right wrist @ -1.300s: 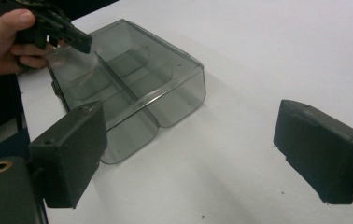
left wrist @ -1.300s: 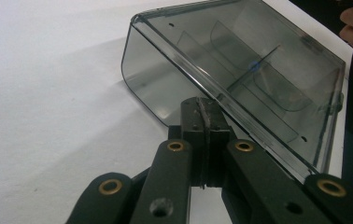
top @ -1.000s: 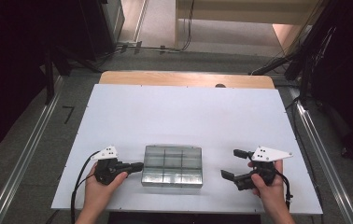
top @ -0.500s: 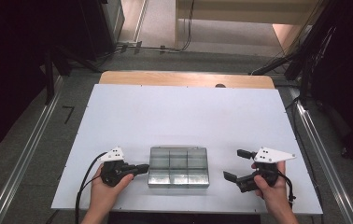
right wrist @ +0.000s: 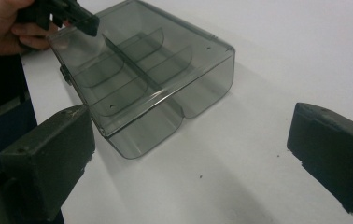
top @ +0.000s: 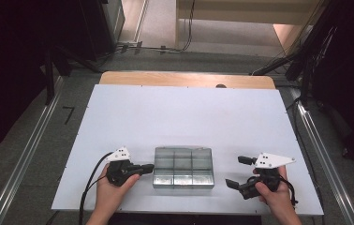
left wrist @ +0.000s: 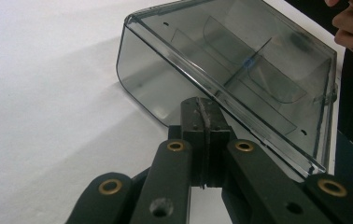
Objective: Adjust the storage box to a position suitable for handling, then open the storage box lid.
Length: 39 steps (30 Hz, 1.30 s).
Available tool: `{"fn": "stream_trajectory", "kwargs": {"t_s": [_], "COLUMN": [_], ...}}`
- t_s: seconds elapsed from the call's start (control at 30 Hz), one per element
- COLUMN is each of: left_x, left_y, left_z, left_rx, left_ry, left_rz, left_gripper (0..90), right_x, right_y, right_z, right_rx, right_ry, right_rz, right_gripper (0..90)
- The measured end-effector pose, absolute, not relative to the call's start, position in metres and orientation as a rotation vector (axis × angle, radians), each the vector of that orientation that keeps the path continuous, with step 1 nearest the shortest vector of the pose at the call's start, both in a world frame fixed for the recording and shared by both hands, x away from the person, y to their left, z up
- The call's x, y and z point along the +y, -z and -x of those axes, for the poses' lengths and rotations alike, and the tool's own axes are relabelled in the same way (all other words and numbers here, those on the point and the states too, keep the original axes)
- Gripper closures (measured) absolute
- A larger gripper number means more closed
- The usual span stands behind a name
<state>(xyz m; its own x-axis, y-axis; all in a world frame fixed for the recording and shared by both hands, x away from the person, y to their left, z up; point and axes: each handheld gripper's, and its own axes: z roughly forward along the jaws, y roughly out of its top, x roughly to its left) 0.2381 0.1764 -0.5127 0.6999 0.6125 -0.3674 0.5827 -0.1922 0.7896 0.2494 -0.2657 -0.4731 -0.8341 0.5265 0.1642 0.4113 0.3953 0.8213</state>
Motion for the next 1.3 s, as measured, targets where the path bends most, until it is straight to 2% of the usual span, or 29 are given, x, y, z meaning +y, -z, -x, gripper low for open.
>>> {"fn": "stream_trajectory", "kwargs": {"t_s": [0.07, 0.17, 0.2, 0.23, 0.27, 0.3, 0.33, 0.37, 0.4, 0.43, 0.47, 0.5, 0.53, 0.63, 0.8, 1.3], "left_x": [0.176, 0.176, 0.176, 0.176, 0.176, 0.176, 0.176, 0.176, 0.176, 0.176, 0.176, 0.176, 0.176, 0.176, 0.176, 0.175], "left_y": [0.513, 0.513, 0.513, 0.512, 0.512, 0.512, 0.512, 0.512, 0.512, 0.512, 0.512, 0.512, 0.512, 0.511, 0.511, 0.511], "left_z": [-0.238, -0.237, -0.237, -0.237, -0.237, -0.237, -0.236, -0.236, -0.235, -0.235, -0.235, -0.235, -0.234, -0.234, -0.233, -0.231], "left_rx": [0.934, 0.931, 0.929, 0.928, 0.927, 0.924, 0.921, 0.92, 0.916, 0.915, 0.913, 0.912, 0.911, 0.905, 0.904, 0.896], "left_ry": [-0.036, -0.035, -0.036, -0.034, -0.032, -0.032, -0.033, -0.032, -0.034, -0.034, -0.034, -0.033, -0.032, -0.028, -0.024, -0.027], "left_rz": [-1.865, -1.869, -1.874, -1.876, -1.876, -1.88, -1.884, -1.888, -1.89, -1.894, -1.895, -1.896, -1.895, -1.898, -1.896, -1.9], "left_gripper": [89.8, 89.7, 89.7, 89.7, 89.7, 89.7, 89.7, 89.6, 89.6, 89.6, 89.6, 89.6, 89.6, 89.5, 89.5, 89.5], "right_x": [-0.263, -0.26, -0.26, -0.259, -0.259, -0.258, -0.258, -0.256, -0.256, -0.253, -0.253, -0.25, -0.25, -0.245, -0.241, -0.235], "right_y": [0.475, 0.478, 0.478, 0.48, 0.48, 0.481, 0.482, 0.485, 0.485, 0.487, 0.487, 0.489, 0.489, 0.491, 0.493, 0.49], "right_z": [-0.251, -0.253, -0.253, -0.254, -0.254, -0.254, -0.254, -0.254, -0.254, -0.253, -0.253, -0.251, -0.251, -0.251, -0.252, -0.246], "right_rx": [2.527, 2.55, 2.552, 2.555, 2.555, 2.559, 2.563, 2.572, 2.572, 2.586, 2.586, 2.609, 2.609, 2.653, 2.691, 2.727], "right_ry": [-1.401, -1.394, -1.385, -1.379, -1.379, -1.364, -1.352, -1.317, -1.317, -1.258, -1.258, -1.23, -1.23, -1.239, -1.251, -1.274], "right_rz": [-0.852, -0.863, -0.872, -0.891, -0.891, -0.906, -0.912, -0.923, -0.923, -0.899, -0.899, -0.869, -0.869, -0.849, -0.823, -0.714], "right_gripper": [5.1, 6.1, 11.9, 24.7, 24.7, 31.6, 40.8, 55.9, 55.9, 67.0, 67.0, 74.0, 74.0, 82.2, 87.1, 87.9]}}
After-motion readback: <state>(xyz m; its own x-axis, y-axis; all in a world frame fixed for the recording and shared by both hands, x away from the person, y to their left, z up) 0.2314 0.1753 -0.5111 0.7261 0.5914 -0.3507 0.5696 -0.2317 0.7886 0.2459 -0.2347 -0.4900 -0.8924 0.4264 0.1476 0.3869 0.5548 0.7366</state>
